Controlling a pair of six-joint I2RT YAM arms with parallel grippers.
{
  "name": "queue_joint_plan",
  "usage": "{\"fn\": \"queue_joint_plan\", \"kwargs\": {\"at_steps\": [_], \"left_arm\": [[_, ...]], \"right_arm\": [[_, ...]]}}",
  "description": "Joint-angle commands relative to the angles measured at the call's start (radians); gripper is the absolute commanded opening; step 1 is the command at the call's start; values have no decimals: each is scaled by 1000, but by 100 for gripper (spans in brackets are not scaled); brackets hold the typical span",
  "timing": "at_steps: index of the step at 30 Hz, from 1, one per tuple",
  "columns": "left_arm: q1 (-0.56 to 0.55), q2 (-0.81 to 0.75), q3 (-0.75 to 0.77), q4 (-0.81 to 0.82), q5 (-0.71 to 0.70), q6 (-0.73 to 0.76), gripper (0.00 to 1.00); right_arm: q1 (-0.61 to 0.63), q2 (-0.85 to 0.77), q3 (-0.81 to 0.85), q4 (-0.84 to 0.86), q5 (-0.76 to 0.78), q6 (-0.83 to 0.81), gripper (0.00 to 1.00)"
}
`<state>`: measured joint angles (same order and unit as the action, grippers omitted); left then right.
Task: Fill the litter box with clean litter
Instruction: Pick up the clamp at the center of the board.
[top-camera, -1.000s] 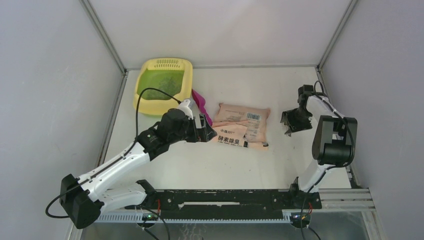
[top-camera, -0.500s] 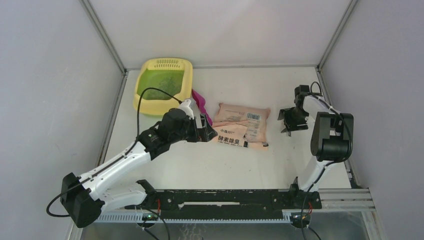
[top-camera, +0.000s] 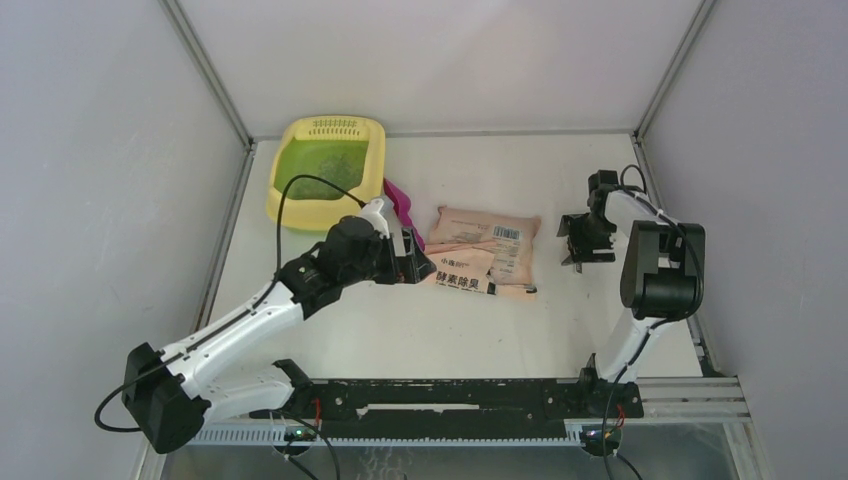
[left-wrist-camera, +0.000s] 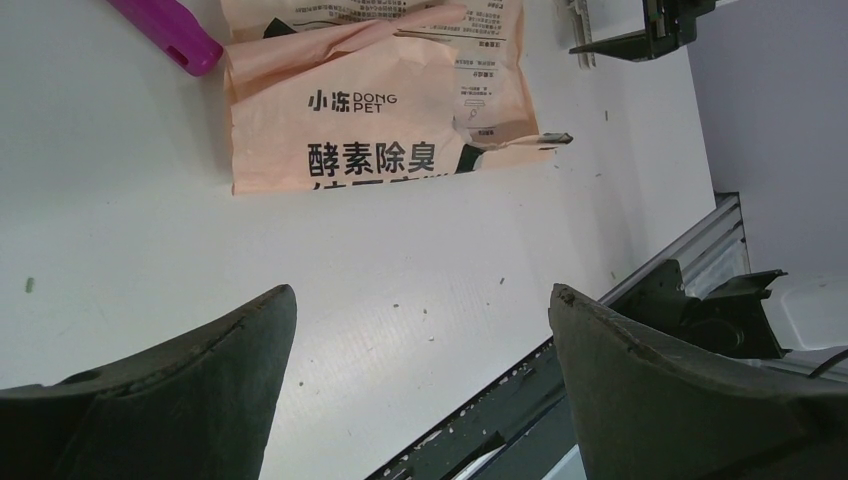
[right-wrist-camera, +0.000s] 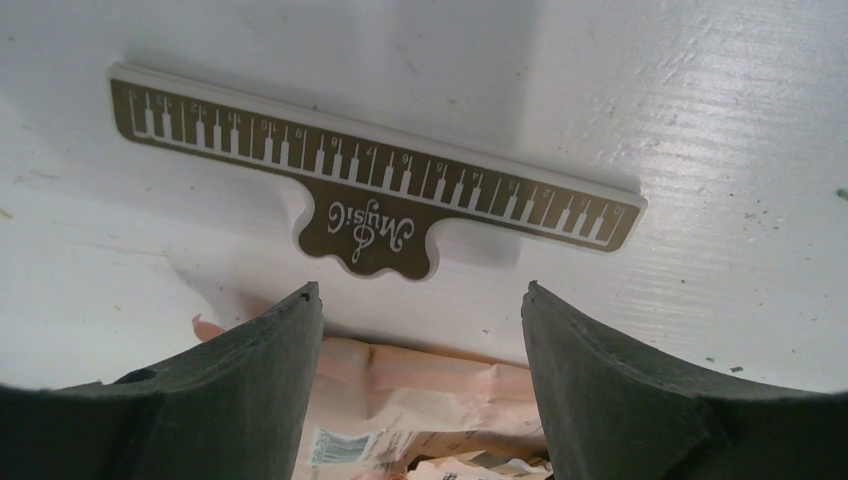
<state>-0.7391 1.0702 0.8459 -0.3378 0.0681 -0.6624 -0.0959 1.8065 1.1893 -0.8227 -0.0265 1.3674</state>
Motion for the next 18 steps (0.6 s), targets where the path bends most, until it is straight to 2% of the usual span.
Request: {"fn": "queue_joint_plan", "kwargs": {"at_steps": [1, 11, 18], "left_arm": [[4, 13, -6, 46, 26, 20, 100], [4, 40, 5, 55, 38, 33, 100], [3, 53, 5, 71, 50, 30, 100]], "right_arm": [[-6, 28, 50, 4, 27, 40, 81], [-45, 58, 76, -8, 59, 46, 81], [-65, 89, 93, -45, 73, 18, 76]]}}
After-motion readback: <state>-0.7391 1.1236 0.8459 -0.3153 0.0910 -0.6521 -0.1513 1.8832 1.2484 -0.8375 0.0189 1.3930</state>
